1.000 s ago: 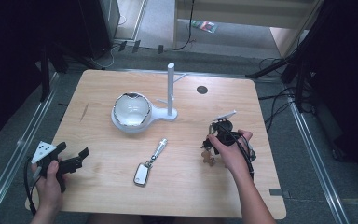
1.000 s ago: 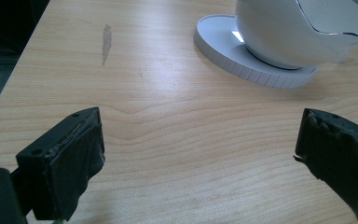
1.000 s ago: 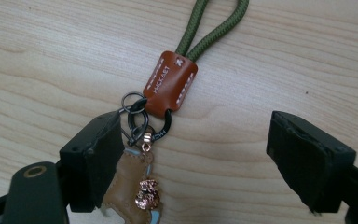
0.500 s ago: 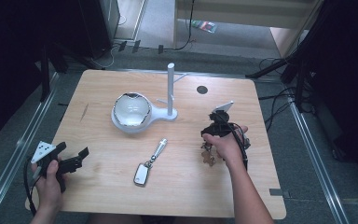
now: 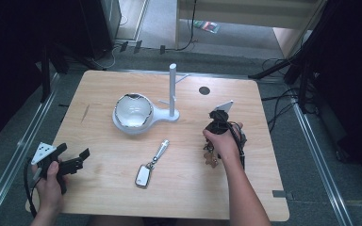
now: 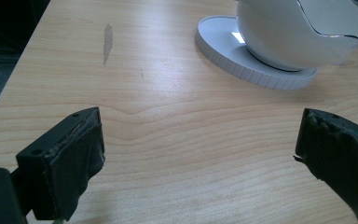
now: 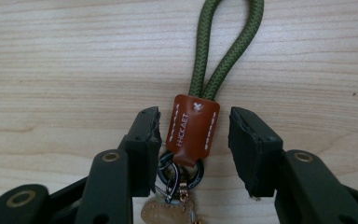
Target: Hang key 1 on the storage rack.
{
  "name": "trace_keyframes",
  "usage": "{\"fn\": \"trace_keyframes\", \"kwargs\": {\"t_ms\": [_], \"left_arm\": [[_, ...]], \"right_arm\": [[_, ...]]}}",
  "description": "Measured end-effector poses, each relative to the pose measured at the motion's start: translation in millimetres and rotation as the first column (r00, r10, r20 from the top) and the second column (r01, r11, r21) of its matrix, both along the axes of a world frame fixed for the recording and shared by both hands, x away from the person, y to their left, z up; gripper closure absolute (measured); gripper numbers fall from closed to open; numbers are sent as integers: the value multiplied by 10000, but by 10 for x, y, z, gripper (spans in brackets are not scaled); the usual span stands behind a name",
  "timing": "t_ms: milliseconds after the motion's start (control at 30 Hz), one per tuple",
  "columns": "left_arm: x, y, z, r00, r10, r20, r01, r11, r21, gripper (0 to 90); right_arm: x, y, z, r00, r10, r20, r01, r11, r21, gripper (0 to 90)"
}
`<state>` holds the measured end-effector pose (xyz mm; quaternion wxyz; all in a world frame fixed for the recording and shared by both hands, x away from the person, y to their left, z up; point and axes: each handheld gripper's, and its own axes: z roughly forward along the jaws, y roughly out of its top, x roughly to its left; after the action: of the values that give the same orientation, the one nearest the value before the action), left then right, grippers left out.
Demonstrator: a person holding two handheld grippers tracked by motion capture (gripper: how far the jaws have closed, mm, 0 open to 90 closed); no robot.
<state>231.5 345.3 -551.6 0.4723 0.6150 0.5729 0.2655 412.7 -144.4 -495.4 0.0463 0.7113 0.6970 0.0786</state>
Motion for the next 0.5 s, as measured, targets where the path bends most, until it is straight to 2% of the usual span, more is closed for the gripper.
{"fn": "trace_keyframes", "kwargs": {"t_ms": [200, 367, 500], "left_arm": [[0, 1, 0, 10000, -10, 1, 10, 10000, 1, 17], [2, 1, -1, 10000, -9, -8, 9, 10000, 2, 17], [4, 2, 0, 10000, -15, -20, 15, 10000, 20, 17]], "right_arm": [[31, -20, -18, 9994, -309, -168, 311, 9995, 105, 592], [49, -13, -60, 9982, -325, -511, 338, 9991, 244, 632], [58, -16, -77, 9979, -375, -533, 388, 9990, 228, 657]]}}
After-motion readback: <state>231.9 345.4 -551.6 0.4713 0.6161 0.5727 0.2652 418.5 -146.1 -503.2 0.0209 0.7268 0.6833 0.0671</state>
